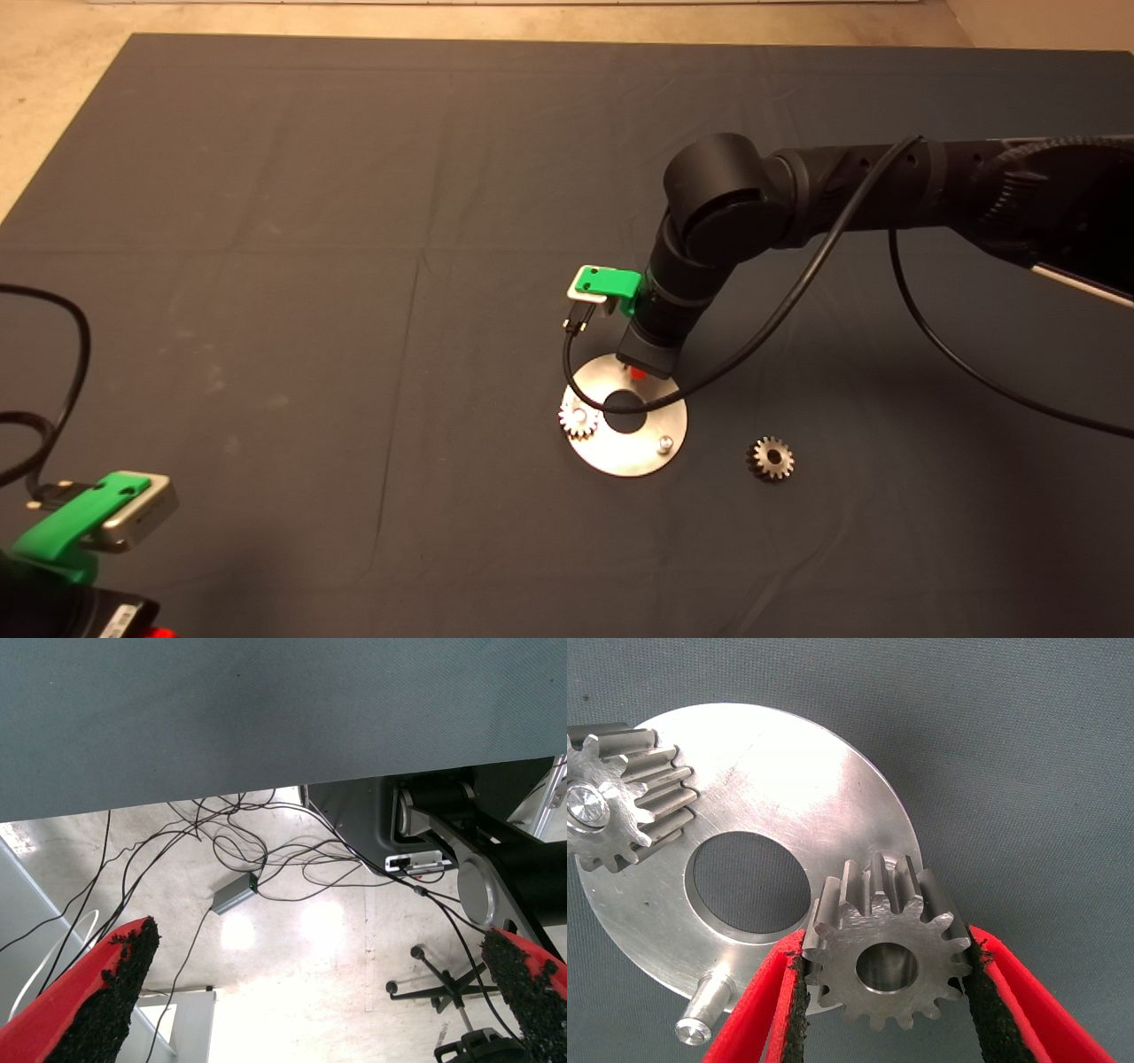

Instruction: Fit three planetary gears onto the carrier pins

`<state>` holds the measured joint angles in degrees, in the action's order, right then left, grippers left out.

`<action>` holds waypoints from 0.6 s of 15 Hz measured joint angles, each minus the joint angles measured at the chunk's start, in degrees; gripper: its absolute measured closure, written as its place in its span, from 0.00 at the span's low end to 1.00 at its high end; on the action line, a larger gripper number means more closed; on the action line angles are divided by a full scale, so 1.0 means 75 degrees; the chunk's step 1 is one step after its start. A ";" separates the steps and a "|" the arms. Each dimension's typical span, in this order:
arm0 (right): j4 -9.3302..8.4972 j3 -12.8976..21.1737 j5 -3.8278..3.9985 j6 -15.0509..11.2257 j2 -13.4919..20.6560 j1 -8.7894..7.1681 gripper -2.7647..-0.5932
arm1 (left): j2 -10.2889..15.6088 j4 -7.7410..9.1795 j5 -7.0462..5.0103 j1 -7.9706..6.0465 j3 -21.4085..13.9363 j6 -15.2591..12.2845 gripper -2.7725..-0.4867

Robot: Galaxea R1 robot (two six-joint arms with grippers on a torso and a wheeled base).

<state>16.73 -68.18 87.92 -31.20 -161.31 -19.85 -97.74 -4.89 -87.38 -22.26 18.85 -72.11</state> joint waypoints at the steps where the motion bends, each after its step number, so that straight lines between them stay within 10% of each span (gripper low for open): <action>1: 0.0003 0.0000 0.0000 -0.0003 -0.0001 0.0002 0.77 | 0.0000 0.0002 0.0001 0.0000 0.0000 0.0000 0.07; 9: 0.0008 0.0000 0.0000 -0.0020 0.0005 0.0000 0.77 | 0.0000 -0.0001 0.0001 0.0000 0.0000 0.0000 0.07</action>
<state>16.79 -68.18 87.92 -31.34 -161.27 -19.85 -97.74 -4.90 -87.37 -22.26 18.85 -72.11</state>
